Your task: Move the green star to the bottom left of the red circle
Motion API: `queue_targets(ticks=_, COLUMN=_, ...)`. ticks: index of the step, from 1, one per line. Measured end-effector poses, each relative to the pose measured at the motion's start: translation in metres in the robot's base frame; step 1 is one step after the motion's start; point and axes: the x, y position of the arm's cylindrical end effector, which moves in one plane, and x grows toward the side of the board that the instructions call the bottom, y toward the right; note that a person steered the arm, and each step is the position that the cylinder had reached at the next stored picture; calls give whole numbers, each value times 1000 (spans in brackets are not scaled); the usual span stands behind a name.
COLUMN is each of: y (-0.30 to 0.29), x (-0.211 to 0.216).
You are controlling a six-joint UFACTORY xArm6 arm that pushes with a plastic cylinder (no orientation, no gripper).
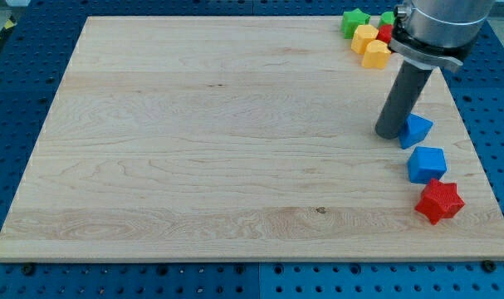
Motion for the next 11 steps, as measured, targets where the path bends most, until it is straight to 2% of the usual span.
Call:
queue_targets(ticks=1, y=-30, x=-35)
queue_targets(ticks=3, y=-77, x=-141)
queue_targets(ticks=5, y=-66, x=-234)
queue_targets(ticks=6, y=-52, x=-261)
queue_targets(ticks=10, y=18, x=-262)
queue_targets(ticks=11, y=20, x=-244)
